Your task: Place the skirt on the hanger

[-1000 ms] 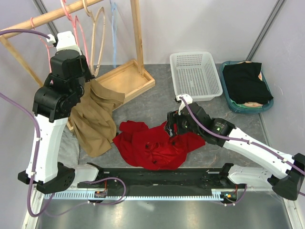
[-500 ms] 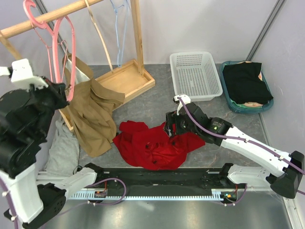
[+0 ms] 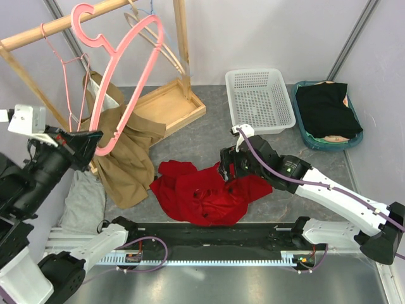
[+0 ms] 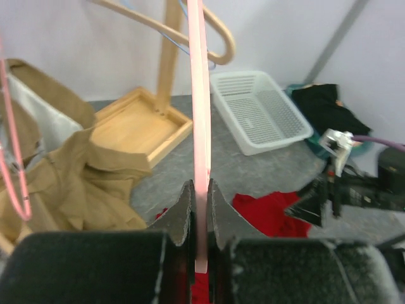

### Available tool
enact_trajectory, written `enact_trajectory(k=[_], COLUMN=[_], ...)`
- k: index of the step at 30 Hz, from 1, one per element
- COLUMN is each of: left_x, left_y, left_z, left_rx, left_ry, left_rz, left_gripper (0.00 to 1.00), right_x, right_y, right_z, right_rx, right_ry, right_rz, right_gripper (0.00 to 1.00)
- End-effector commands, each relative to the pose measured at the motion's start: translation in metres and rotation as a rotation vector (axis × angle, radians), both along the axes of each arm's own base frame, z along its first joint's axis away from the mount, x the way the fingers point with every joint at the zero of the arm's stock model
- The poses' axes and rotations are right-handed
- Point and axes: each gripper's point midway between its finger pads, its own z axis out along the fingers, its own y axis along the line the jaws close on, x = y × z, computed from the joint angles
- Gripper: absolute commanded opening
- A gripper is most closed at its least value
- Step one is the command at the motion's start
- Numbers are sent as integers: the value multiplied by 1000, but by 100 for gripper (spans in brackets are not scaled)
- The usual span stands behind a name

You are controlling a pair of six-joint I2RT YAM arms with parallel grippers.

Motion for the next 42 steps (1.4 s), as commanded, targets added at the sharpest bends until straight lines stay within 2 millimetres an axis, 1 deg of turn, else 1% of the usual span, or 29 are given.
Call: enact_trajectory(k=[1,2,5,8,9,11,12,13,14,15,16,17,18,19,20,21,22,23,24,25,26,27,28,30,31,32,37,41,42], left_x=[-29,-33,-38,-38,-34,-34,-28,-29,-27,-19,-21,-20,-16,-21,-22,-22,-32,-36,-37,-47,-51,-55,-66,-70,-77,-78,-89,-86,-85], left_y=[-18,-20,-23,-34,-40,-53,-61,-70,-76,-84,-94,-99,-105,-113,-118,-122,-129,-132,-134,-136,-137,-137,-137,-136,-135,-134,-133,-135,-135], left_z=[21,20,19,13,8,1,-8,-11,-15,-24,-27,-32,-43,-42,-46,-55,-57,-60,-69,-70,-77,-78,-78,-85,-85,-89,-94,-101,-101], left_rx=[10,10,6,13,22,42,63,65,70,77,74,73,75,68,69,79,78,85,102,104,106,121,123,133,136,138,143,141,141], left_ry=[-106,-106,-105,-85,-72,-59,-43,-40,-34,-21,-18,-12,14,-2,0,10,-2,-11,-15,-34,-25,-51,-74,-84,-102,-99,-123,-103,-99], left_rz=[-169,-194,-219,-280,-304,-385,-419,-478,-509,-540,-602,-634,-666,-729,-767,-804,-890,-929,-966,-1018,-1048,-1072,-1109,-1129,-1145,-1151,-1192,-1198,-1193], left_gripper=[2,2,2,2,2,2,2,2,2,2,2,2,2,2,2,2,2,2,2,2,2,2,2,2,2,2,2,2,2], right_x=[7,7,7,4,2,-8,-14,-32,-43,-52,-67,-76,-81,-91,-95,-98,-99,-97,-95,-92,-86,-85,-84,-84,-82,-80,-76,-80,-81], right_y=[-3,-3,-9,-14,-16,-16,-17,-7,-8,-6,-5,-8,-9,-11,-14,-15,-17,-18,-22,-23,-25,-26,-25,-21,-19,-15,-9,1,3], right_z=[26,27,37,59,68,99,110,136,154,169,194,210,226,245,255,263,272,274,278,279,279,281,280,277,276,272,267,265,264], right_rx=[30,31,28,37,35,78,71,142,178,212,256,288,320,351,366,374,381,364,342,330,300,291,281,253,244,231,208,224,228], right_ry=[-53,-55,-75,-118,-144,-198,-243,-266,-308,-342,-404,-447,-493,-549,-585,-616,-644,-671,-696,-710,-736,-750,-758,-772,-772,-763,-765,-754,-749], right_rz=[-30,-31,-37,-14,14,80,149,264,324,386,474,509,533,578,594,607,611,611,601,590,571,573,581,620,623,635,656,712,726], right_gripper=[83,83,83,84,84,84,84,84,85,85,86,86,87,89,90,91,93,93,93,94,95,95,95,95,96,96,96,94,90])
